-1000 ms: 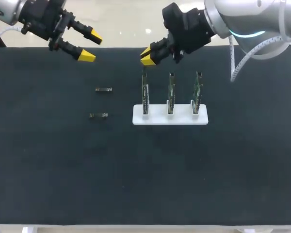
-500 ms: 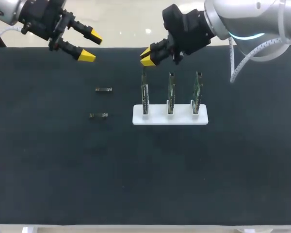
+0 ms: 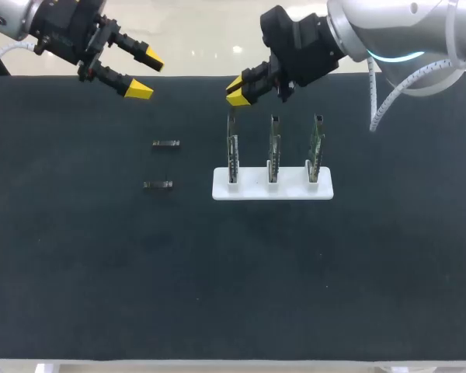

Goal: Pick up the optical module with the left hand, and insert it into the network port with the right hand.

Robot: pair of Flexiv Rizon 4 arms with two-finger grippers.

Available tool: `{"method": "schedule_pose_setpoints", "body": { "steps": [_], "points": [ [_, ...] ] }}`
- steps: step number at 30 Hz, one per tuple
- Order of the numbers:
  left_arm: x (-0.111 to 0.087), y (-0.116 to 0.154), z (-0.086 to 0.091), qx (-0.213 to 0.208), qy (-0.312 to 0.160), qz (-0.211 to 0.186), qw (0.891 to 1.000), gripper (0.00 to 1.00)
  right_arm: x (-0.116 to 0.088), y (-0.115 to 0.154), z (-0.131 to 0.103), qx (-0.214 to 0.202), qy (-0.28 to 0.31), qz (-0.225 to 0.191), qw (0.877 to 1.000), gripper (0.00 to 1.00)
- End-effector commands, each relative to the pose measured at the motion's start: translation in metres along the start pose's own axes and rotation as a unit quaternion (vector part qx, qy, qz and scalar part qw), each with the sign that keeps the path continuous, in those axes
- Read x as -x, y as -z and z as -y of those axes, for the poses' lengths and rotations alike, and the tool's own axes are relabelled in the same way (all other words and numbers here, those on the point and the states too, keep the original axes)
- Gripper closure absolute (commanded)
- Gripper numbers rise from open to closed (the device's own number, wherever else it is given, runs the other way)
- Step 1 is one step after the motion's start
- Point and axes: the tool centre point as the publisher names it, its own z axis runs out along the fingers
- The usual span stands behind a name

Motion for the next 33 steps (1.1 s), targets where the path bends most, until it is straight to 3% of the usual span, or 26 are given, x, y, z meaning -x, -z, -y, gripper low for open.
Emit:
{"method": "schedule_pose_setpoints", "body": {
  "steps": [1,33],
  "points": [
    [0.0004,0.0003,-0.0012,-0.002,0.001,-0.002,1.0,0.0,0.0017,0.0016,-0.001,0.0,-0.001,-0.002,1.0,1.0],
    [0.0004,0.0003,-0.0012,-0.002,0.001,-0.002,1.0,0.0,0.002,-0.0035,0.0073,0.0,0.004,0.0,1.0,1.0]
  ]
}}
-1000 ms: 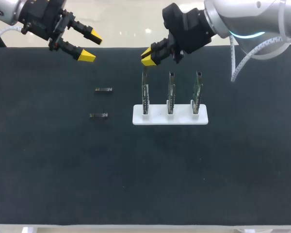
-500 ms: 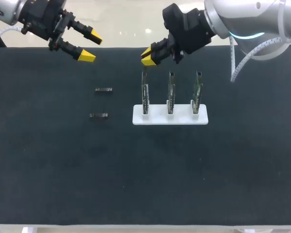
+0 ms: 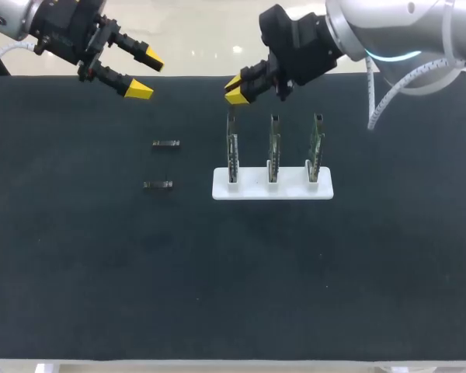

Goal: Pick up the optical module with the left hand, and insert it into the network port with the right hand.

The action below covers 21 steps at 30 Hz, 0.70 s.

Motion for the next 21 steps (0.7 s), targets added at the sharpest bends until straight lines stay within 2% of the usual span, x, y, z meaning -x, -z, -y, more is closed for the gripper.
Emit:
{"method": "schedule_pose_setpoints", "body": {
  "steps": [1,21],
  "points": [
    [0.0004,0.0003,-0.0012,-0.002,0.001,-0.002,1.0,0.0,0.0012,-0.0013,0.0019,0.002,-0.002,-0.003,1.0,1.0],
    [0.0004,0.0003,-0.0012,-0.002,0.001,-0.002,1.0,0.0,0.0018,-0.0024,-0.0041,0.001,-0.004,-0.004,1.0,1.0]
  ]
}}
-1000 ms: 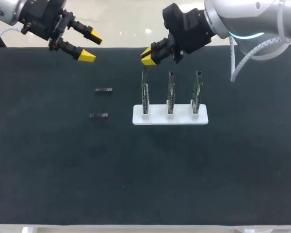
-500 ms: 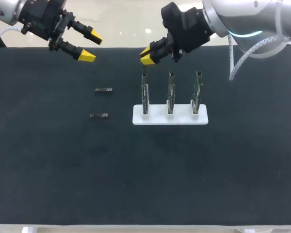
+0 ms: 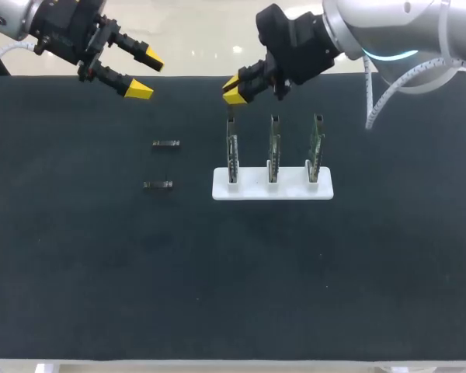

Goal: Pick up the optical module with the left hand, and insert it into the network port with the right hand.

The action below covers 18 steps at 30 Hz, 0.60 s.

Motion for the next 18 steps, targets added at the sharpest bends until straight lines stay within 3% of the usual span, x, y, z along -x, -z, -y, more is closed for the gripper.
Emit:
{"method": "schedule_pose_setpoints", "body": {
  "steps": [1,18],
  "points": [
    [0.0004,0.0003,-0.0012,-0.002,0.001,-0.002,1.0,0.0,-0.0001,-0.0001,-0.0029,-0.002,0.0,-0.001,1.0,1.0],
    [0.0004,0.0003,-0.0012,-0.002,0.001,-0.002,1.0,0.0,-0.0005,0.004,-0.0033,0.004,0.005,-0.003,1.0,1.0]
  ]
}}
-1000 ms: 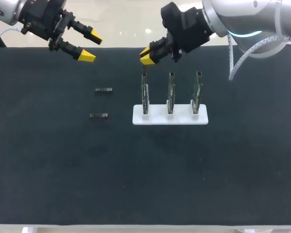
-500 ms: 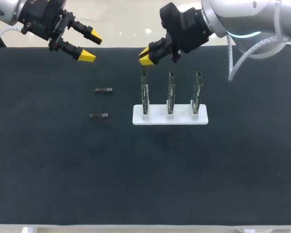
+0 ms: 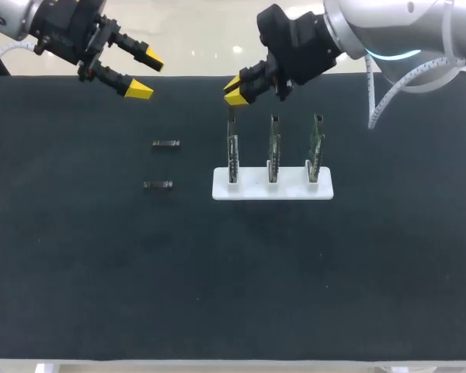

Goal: Pick up the optical module with the left hand, and insert it into the network port with the right hand.

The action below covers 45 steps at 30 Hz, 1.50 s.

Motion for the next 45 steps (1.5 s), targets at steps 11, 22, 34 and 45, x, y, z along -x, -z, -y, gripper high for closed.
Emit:
{"method": "schedule_pose_setpoints", "body": {
  "steps": [11,22,34,45],
  "points": [
    [0.0004,0.0003,-0.0012,-0.002,0.001,-0.002,1.0,0.0,-0.0018,0.0009,0.0015,0.001,0.003,0.002,1.0,1.0],
    [0.0004,0.0003,-0.0012,-0.002,0.001,-0.002,1.0,0.0,-0.001,0.0013,0.0011,0.003,0.005,0.0,1.0,1.0],
    [0.0004,0.0003,-0.0012,-0.002,0.001,-0.002,1.0,0.0,-0.0018,-0.0005,-0.0003,0.005,0.005,0.004,1.0,1.0],
    [0.0004,0.0003,-0.0012,-0.002,0.001,-0.002,1.0,0.0,-0.0026,-0.0006,0.0007,0.003,0.006,0.001,1.0,1.0]
  ]
}}
